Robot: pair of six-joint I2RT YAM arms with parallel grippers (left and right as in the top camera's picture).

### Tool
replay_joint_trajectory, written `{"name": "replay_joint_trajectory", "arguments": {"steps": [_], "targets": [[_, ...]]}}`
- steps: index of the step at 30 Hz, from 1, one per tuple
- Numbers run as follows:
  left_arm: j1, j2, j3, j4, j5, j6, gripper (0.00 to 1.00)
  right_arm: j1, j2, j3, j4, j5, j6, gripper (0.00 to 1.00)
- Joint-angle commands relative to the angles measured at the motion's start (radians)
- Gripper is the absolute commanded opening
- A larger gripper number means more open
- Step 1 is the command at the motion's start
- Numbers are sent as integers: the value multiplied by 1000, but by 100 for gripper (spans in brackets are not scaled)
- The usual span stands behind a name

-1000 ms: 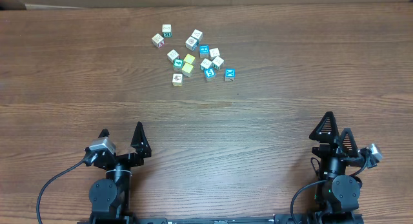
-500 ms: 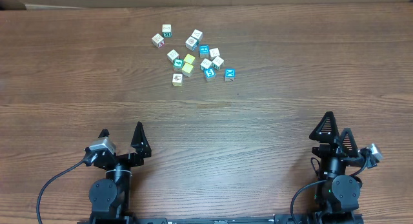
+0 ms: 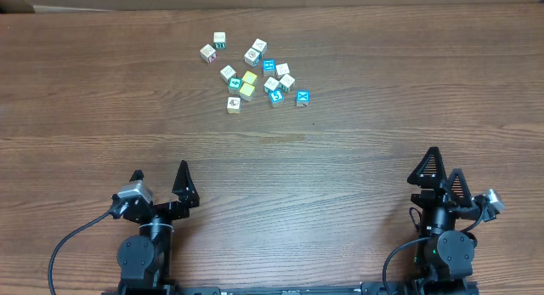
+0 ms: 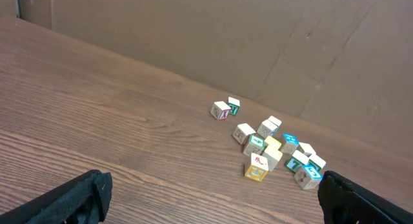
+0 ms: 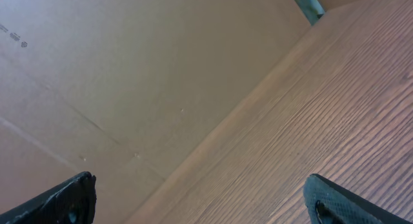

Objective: Form a circle

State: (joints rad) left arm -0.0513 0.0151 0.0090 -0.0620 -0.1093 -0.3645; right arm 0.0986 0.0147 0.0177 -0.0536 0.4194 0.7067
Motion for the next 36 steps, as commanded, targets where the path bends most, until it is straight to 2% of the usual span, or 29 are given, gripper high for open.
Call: {"name": "replay_joint_trajectory", "arguments": {"steps": [1, 36], "targets": [[6, -11, -4, 32, -10, 2, 100, -4, -12, -10, 0, 6, 0, 100], [6, -11, -2, 6, -29, 2, 99, -4, -12, -10, 0, 6, 0, 100]]}}
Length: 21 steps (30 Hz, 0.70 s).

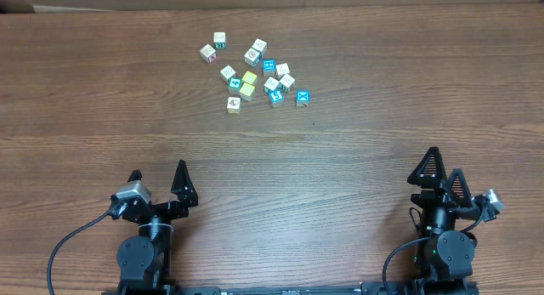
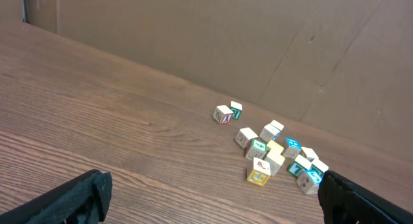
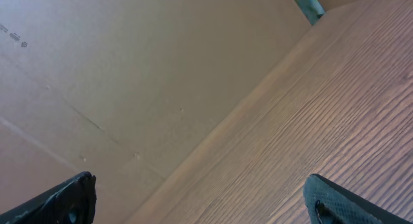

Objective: Form a circle

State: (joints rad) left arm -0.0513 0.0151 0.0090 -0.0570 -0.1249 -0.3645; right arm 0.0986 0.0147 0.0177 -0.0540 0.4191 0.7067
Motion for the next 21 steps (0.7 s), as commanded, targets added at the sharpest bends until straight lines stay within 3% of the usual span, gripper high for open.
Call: {"name": "replay_joint_trajectory", "arguments": {"steps": [1, 21], "targets": [[6, -11, -2, 1, -13, 2, 100, -4, -12, -10, 0, 7, 0, 100], [6, -10, 0, -14, -9, 28, 99, -4, -12, -10, 0, 7, 0, 100]]}}
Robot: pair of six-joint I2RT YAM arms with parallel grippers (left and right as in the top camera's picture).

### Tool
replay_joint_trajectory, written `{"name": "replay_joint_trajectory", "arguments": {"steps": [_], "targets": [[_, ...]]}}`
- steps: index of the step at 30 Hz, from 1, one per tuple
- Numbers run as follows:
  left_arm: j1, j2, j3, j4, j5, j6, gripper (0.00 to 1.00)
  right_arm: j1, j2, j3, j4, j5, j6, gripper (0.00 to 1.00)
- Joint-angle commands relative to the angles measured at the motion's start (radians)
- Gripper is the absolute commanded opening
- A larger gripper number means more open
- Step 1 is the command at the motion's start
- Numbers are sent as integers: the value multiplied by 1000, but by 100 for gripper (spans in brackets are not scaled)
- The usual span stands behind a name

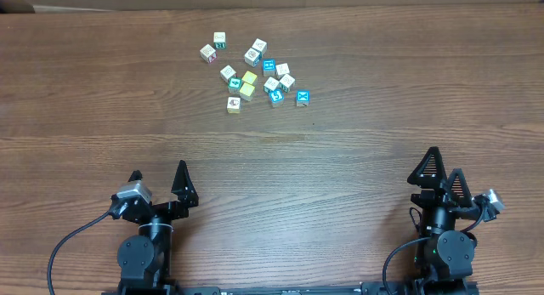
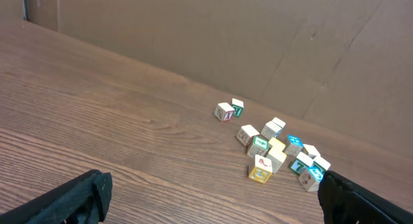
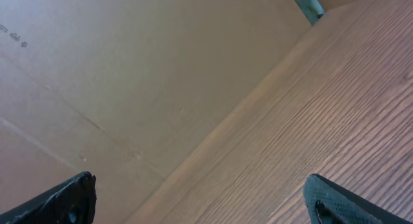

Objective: Form a circle

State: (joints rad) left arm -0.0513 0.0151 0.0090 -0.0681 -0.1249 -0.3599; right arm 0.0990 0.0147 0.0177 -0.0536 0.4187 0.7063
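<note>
Several small letter cubes (image 1: 255, 74) lie in a loose heap at the far middle of the table, white, yellow and blue-faced; the left wrist view shows the same cubes (image 2: 274, 146) ahead and to the right. My left gripper (image 1: 158, 179) stands open at the near left edge, far from the heap, nothing between its fingers (image 2: 77, 198). At the near right my right gripper (image 1: 442, 172) is open too, looking at bare wood and the cardboard wall (image 3: 129, 69). No cube shows in the right wrist view.
A brown cardboard wall (image 2: 193, 37) runs along the far edge of the wooden table (image 1: 382, 133). A teal object (image 3: 306, 4) sticks up at the wall's foot in the right wrist view.
The cubes sit a touch lower in the left wrist view, so that camera has tilted very slightly. Nothing else has changed.
Both grippers were open at the near edge with the cubes heaped at the far middle. The left wrist view has shifted a little between moments; the heap and the right arm are unchanged.
</note>
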Motion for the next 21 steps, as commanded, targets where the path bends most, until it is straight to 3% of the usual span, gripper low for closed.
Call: {"name": "replay_joint_trajectory", "arguments": {"steps": [1, 21], "targets": [[6, -10, 0, -3, -8, 23, 100, -4, -12, -10, 0, 7, 0, 100], [6, -10, 2, -4, -42, 23, 100, -4, -12, -10, 0, 7, 0, 100]]}}
